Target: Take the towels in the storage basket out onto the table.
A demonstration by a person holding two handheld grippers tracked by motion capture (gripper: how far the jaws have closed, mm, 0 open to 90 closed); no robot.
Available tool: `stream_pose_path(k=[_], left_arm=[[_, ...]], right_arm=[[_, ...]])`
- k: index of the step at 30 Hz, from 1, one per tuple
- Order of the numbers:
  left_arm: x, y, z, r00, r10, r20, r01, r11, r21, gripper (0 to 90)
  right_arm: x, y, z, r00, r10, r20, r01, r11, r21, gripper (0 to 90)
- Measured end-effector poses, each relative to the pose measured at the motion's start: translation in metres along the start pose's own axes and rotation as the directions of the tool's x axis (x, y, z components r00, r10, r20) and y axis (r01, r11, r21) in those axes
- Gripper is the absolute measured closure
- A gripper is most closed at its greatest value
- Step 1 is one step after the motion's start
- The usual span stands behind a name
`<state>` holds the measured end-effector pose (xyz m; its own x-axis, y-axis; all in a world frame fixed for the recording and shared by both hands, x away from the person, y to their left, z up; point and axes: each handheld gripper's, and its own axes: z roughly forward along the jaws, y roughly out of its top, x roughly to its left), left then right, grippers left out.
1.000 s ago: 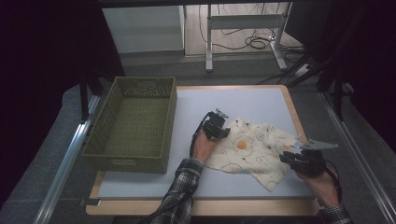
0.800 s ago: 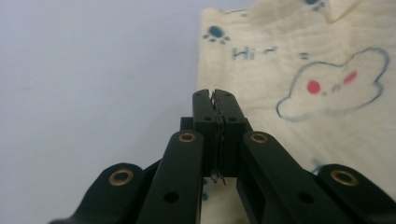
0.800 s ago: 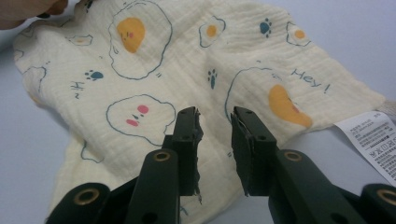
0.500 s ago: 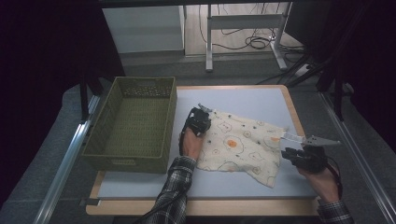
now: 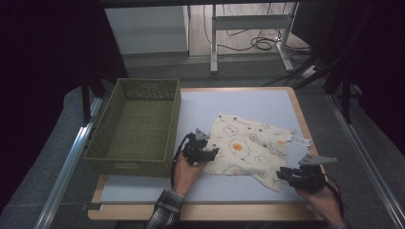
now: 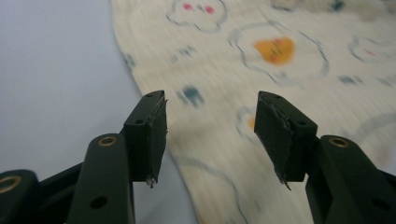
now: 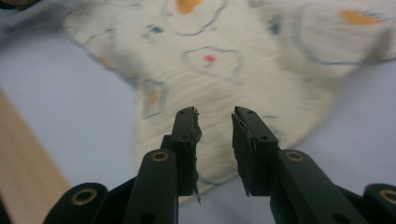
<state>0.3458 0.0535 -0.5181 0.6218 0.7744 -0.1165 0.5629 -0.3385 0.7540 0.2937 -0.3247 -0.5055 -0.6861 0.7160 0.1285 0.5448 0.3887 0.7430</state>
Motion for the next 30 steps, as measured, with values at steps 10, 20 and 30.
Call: stream_pose_path(k=[10,20,30], left_arm=[[-0.012,-0.048,-0.016,0.9996,0.024,0.014,-0.025,0.9996,0.015,53.6],[-0.019,-0.049,-0.025,0.9976,0.068,0.013,-0.068,0.9973,0.028,86.4],[-0.034,-0.069,-0.058,0.9951,0.048,0.086,-0.050,0.9987,0.013,85.1]], right_arm=[[0.033,-0.018,0.015,0.9927,-0.117,-0.027,0.118,0.993,0.028,63.7],[0.039,-0.019,0.008,0.9838,-0.179,0.011,0.178,0.983,0.054,89.4],[0.043,-0.029,-0.019,0.9880,-0.146,-0.049,0.148,0.988,0.034,89.4]])
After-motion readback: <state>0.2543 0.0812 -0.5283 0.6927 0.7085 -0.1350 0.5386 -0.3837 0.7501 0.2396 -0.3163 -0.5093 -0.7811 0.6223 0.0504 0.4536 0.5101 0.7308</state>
